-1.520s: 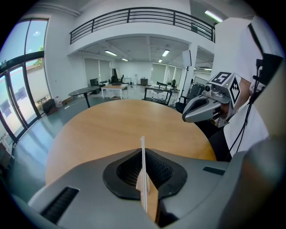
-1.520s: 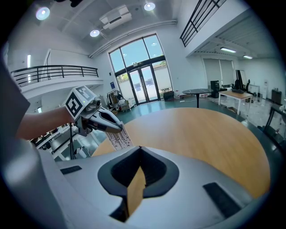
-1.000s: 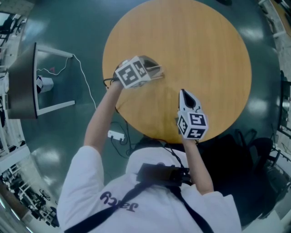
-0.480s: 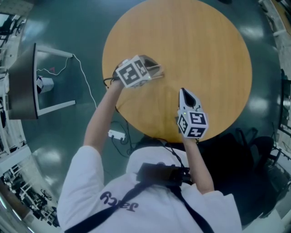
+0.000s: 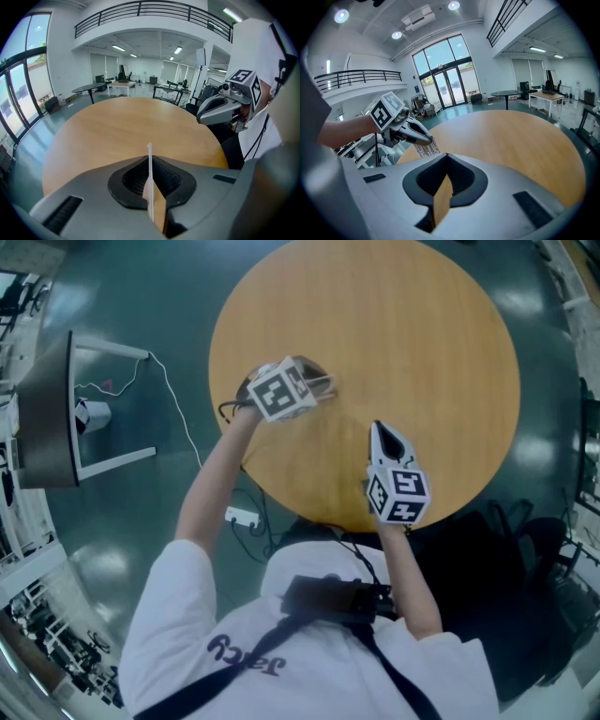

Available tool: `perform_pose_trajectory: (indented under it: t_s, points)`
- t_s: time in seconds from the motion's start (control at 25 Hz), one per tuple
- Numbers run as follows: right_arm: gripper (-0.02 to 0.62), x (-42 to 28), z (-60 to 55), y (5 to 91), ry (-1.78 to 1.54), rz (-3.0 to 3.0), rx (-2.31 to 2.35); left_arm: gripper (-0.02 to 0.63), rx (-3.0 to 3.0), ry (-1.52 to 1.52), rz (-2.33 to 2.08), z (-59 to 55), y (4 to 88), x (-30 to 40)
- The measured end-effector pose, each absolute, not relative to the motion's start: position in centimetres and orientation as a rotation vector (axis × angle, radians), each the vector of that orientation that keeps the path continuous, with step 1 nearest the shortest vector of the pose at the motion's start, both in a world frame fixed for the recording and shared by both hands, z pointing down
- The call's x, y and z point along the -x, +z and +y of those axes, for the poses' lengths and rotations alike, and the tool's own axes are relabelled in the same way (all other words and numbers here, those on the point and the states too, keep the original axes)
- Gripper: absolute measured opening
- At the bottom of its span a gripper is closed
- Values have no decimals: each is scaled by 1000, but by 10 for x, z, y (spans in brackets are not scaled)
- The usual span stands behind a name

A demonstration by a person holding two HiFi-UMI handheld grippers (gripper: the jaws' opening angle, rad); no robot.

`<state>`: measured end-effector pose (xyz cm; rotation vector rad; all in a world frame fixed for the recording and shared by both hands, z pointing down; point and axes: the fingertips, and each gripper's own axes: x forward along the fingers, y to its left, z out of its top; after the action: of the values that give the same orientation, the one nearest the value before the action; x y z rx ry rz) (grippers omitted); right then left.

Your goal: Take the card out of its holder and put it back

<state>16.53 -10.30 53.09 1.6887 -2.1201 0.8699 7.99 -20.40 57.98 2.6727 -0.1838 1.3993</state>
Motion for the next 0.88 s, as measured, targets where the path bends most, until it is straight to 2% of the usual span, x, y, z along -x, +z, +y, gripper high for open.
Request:
perform_pose_trajectory:
  t_s: [0.28, 0.72, 0.88]
  points:
    - [21, -164, -103, 536, 883, -2113, -1682, 29, -2689, 1378, -211, -197, 617, -76]
    - [21, -168, -103, 531, 848, -2124, -1689, 32, -2741, 1270, -344, -212, 615, -73]
    - [21, -167, -98, 527, 810, -2128, -1693, 52, -2728, 1245, -482, -221, 604, -56]
